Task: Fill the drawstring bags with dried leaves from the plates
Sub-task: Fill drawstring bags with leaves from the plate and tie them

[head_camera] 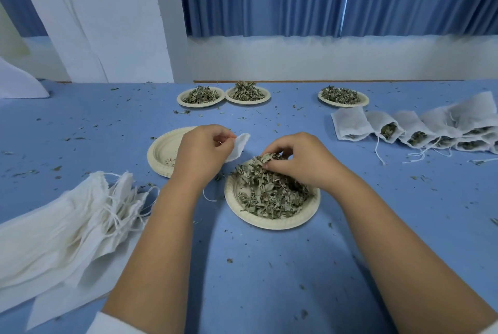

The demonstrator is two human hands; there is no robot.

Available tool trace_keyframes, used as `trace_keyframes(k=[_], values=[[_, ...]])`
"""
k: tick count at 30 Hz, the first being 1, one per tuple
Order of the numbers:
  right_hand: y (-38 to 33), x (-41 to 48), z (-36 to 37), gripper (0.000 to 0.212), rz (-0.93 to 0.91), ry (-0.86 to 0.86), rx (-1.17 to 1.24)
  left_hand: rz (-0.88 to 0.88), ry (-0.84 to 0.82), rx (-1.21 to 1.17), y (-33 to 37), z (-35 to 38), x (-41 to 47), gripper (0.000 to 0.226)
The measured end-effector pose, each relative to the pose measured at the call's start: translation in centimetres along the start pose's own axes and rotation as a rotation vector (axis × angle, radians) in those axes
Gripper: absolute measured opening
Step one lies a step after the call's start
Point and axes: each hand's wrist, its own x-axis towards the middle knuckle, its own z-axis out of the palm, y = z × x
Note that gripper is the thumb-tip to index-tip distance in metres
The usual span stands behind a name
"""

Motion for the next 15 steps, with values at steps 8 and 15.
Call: trace_keyframes(k=[8, 15], values=[[-0.3, -0.1, -0.5, 0.010, 0.006, 0.084, 0.135, 0.025, 0.069, -0.066, 0.5, -0.3, -0.2, 0.024], [-1.4, -0.3, -0.9, 0.014, 0.054, 0.232, 0.542, 0.017, -0.007, -0.093, 1.4, 0.2, -0.3, 0.023]])
